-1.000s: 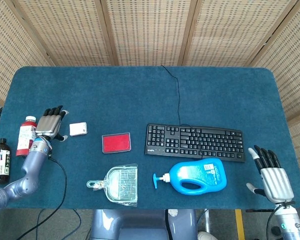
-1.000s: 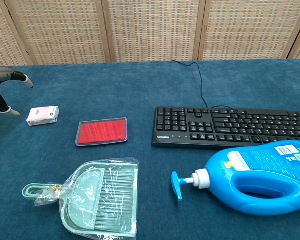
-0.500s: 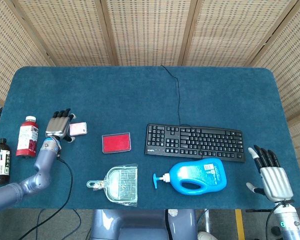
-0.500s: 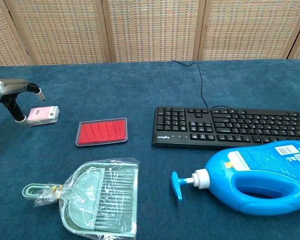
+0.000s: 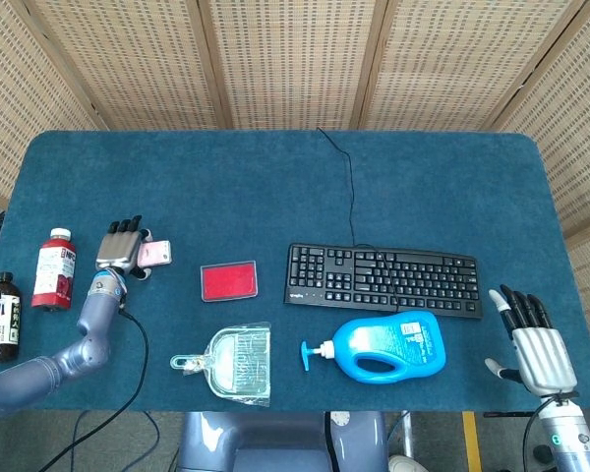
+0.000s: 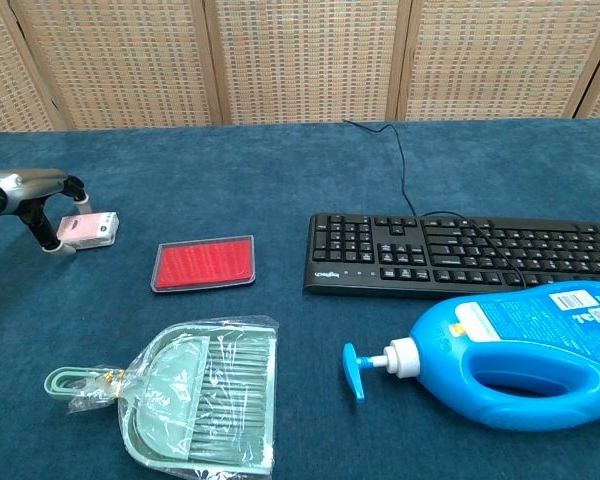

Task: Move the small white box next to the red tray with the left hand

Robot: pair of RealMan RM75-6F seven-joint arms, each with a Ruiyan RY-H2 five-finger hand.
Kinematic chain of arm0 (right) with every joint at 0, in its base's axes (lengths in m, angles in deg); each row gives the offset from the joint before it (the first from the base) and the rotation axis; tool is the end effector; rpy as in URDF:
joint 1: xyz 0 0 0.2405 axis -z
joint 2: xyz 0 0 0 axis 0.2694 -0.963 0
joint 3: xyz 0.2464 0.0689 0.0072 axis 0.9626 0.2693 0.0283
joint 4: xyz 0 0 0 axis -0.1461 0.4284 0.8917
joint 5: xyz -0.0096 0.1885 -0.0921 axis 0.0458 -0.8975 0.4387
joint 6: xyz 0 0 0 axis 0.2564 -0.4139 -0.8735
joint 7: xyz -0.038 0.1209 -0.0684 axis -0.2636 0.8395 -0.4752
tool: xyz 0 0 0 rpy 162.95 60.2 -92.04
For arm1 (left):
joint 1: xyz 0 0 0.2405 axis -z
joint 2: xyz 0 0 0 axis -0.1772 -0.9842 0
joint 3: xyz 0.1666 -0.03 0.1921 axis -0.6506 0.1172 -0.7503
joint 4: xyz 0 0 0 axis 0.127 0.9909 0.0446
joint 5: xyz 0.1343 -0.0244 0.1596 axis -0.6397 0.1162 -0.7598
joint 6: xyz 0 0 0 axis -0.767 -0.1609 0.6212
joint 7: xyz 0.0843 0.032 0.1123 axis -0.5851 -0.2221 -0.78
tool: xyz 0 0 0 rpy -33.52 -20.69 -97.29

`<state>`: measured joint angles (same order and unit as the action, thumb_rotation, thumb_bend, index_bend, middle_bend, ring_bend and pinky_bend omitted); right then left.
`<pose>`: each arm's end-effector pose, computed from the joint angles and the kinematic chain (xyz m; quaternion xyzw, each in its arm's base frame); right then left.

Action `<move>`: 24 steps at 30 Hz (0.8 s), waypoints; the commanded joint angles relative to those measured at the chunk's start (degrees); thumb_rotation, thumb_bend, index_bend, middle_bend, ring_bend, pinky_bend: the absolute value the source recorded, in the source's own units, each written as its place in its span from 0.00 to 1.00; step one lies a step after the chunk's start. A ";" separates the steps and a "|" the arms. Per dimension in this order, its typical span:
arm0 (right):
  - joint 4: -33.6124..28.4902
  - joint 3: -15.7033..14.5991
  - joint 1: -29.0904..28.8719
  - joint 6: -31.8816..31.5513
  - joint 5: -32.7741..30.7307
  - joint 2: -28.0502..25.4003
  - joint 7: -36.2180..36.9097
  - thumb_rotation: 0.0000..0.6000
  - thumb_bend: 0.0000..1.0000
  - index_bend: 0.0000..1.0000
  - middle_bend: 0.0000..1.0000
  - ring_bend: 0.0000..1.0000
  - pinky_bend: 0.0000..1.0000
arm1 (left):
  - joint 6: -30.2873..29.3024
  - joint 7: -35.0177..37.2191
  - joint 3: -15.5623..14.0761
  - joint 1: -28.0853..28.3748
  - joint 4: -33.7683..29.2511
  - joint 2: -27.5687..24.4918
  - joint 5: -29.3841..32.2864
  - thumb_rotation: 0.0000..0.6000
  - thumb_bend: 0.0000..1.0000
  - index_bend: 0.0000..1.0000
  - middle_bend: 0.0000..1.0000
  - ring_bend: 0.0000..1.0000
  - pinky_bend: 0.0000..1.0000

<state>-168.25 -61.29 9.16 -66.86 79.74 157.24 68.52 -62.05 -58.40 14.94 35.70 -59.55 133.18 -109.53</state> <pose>-0.3157 -0.1857 0.1231 0.6345 -0.3886 0.3474 0.5708 -0.2619 0.4092 0.0050 -0.6593 -0.4713 -0.1830 0.5565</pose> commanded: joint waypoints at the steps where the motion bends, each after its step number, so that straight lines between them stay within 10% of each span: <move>1: -0.02 -0.01 -0.02 0.03 0.00 -0.01 0.08 1.00 0.00 0.01 0.00 0.00 0.00 | -0.11 0.30 -0.18 0.15 0.67 0.70 -0.20 1.00 0.34 0.41 0.00 0.00 0.00; 24: 0.10 0.44 -0.38 0.99 -1.15 -1.27 3.63 1.00 0.00 0.01 0.00 0.00 0.00 | -6.80 -0.36 6.45 4.78 -11.15 -0.90 3.47 1.00 0.36 0.44 0.00 0.00 0.00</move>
<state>-168.25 -60.99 8.90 -66.11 78.83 156.12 71.77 -68.26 -57.63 20.63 39.38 -70.02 131.86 -107.40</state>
